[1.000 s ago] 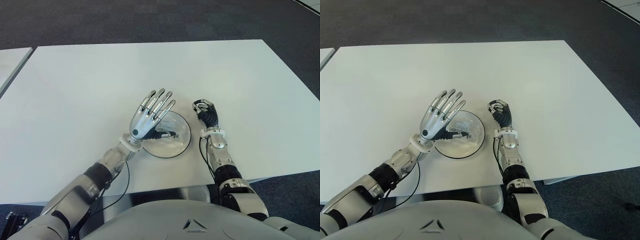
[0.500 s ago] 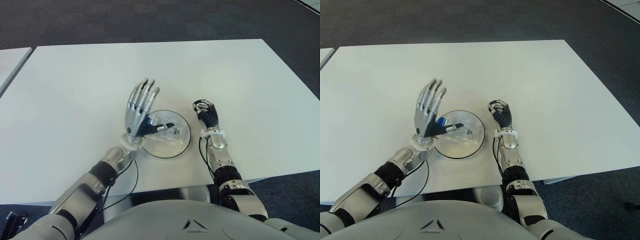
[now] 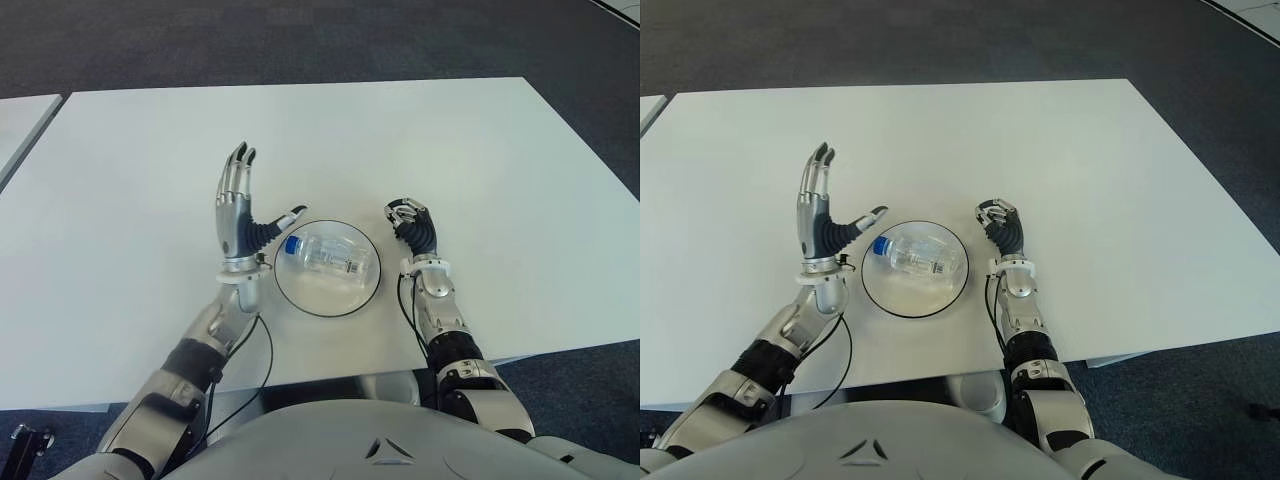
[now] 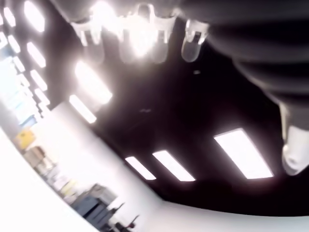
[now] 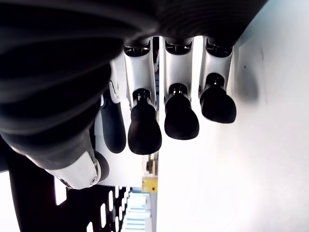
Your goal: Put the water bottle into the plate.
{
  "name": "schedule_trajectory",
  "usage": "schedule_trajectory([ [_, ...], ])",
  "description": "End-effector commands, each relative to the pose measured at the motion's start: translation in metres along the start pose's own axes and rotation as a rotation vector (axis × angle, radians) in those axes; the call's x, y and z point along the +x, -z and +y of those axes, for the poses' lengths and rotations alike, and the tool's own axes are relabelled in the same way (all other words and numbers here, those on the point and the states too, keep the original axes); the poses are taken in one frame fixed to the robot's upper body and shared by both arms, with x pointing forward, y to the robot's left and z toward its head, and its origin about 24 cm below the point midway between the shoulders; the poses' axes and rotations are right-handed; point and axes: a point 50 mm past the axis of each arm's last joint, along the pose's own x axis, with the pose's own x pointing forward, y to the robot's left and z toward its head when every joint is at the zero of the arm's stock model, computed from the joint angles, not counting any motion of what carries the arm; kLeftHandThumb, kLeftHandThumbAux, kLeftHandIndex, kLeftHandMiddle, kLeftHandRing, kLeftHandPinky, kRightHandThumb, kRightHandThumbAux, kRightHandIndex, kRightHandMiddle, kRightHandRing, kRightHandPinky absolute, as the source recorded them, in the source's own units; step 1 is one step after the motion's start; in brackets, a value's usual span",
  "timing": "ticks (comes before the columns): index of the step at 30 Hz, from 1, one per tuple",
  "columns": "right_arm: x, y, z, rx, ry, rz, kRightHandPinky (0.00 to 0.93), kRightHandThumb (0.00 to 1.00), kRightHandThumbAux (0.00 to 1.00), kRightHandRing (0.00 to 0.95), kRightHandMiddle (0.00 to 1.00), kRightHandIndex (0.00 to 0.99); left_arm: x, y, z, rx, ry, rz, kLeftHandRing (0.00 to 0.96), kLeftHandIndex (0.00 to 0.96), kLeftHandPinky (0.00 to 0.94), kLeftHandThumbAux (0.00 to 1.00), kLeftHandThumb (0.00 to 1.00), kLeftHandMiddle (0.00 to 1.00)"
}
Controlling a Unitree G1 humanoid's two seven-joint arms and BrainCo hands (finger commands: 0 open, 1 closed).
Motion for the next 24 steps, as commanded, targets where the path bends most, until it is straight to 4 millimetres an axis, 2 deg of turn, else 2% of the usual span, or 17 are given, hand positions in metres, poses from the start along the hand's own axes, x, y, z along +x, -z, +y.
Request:
schedule_trajectory([
  [1,-0.012,0.024,0.001,0.008,0.002,0.129,0.782,0.701,0.728,0.782,0.805,0.439,-0.001,0.02,0.012,-0.07,0.009,0.191,0.037,0.0,0.128,0.68,0.251,0.009],
  [2,-0.012,0.023,0.001,0.008,0.002,0.129,0.78,0.701,0.728,0.784,0.807,0.439,-0.003,0.024,0.014,-0.098,0.007,0.219,0.086,0.0,0.173,0.737,0.294,0.023],
  [4,-0.012,0.023,0.001,0.009,0.002,0.128,0.778,0.701,0.728,0.786,0.809,0.439,-0.004,0.027,0.017,-0.145,0.005,0.25,0.111,0.0,0.166,0.818,0.308,0.041],
  [10,-0.011,0.022,0.002,0.013,0.001,0.127,0.776,0.702,0.728,0.787,0.809,0.439,-0.005,0.03,0.023,-0.273,0.006,0.304,0.095,0.045,0.142,0.925,0.168,0.069],
  [13,-0.011,0.022,0.003,0.013,0.003,0.129,0.776,0.702,0.727,0.789,0.811,0.439,-0.005,0.033,0.029,-0.331,0.013,0.331,0.115,0.095,0.171,0.951,0.079,0.111],
  [16,-0.011,0.022,0.003,0.01,0.007,0.137,0.776,0.702,0.727,0.789,0.812,0.439,-0.006,0.039,0.034,-0.429,0.017,0.388,0.154,0.15,0.217,0.957,0.049,0.163],
  [19,-0.011,0.022,0.003,0.012,0.008,0.14,0.775,0.702,0.727,0.788,0.809,0.439,-0.007,0.044,0.036,-0.496,0.02,0.425,0.226,0.249,0.293,0.958,0.103,0.243],
  [22,-0.011,0.022,0.003,0.013,0.008,0.139,0.773,0.702,0.727,0.787,0.808,0.439,-0.008,0.047,0.037,-0.534,0.023,0.444,0.259,0.285,0.319,0.956,0.145,0.279],
  [24,-0.011,0.021,0.003,0.016,0.007,0.136,0.773,0.703,0.727,0.785,0.807,0.439,-0.011,0.05,0.036,-0.557,0.029,0.469,0.312,0.326,0.372,0.945,0.21,0.33],
])
